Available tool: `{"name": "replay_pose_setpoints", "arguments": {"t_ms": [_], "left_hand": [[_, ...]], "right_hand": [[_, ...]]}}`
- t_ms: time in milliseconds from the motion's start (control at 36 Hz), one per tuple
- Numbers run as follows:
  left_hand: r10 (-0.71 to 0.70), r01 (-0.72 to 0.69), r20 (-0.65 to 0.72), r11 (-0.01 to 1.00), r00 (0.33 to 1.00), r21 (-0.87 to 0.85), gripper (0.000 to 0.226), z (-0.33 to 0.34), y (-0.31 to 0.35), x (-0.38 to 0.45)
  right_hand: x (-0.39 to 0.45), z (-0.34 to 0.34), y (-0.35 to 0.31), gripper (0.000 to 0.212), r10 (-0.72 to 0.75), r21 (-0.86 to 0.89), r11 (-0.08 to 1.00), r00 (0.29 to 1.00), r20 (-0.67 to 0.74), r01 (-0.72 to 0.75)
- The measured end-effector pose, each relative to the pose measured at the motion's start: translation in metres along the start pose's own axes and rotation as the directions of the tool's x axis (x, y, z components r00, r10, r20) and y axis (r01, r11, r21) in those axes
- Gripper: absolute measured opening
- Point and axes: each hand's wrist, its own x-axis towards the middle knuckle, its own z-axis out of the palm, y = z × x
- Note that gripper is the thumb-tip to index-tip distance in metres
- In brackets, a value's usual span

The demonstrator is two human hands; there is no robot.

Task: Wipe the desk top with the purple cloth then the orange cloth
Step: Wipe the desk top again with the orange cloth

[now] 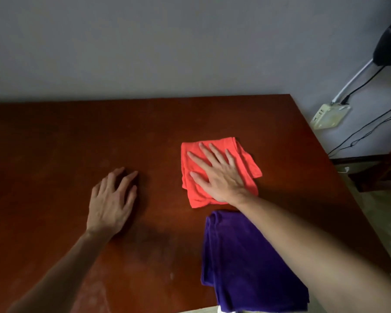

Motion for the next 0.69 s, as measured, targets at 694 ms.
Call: {"name": "replay_pose_setpoints", "arguments": {"t_ms": [694], "left_hand": [[0.004, 0.001, 0.069, 0.997, 0.998, -0.071, 0.050, 0.002, -0.006, 0.015]], "right_hand": [[0.239, 0.006, 0.038, 0.061, 0.056, -0.010, 0.998, 0.998, -0.026, -0.057]]}}
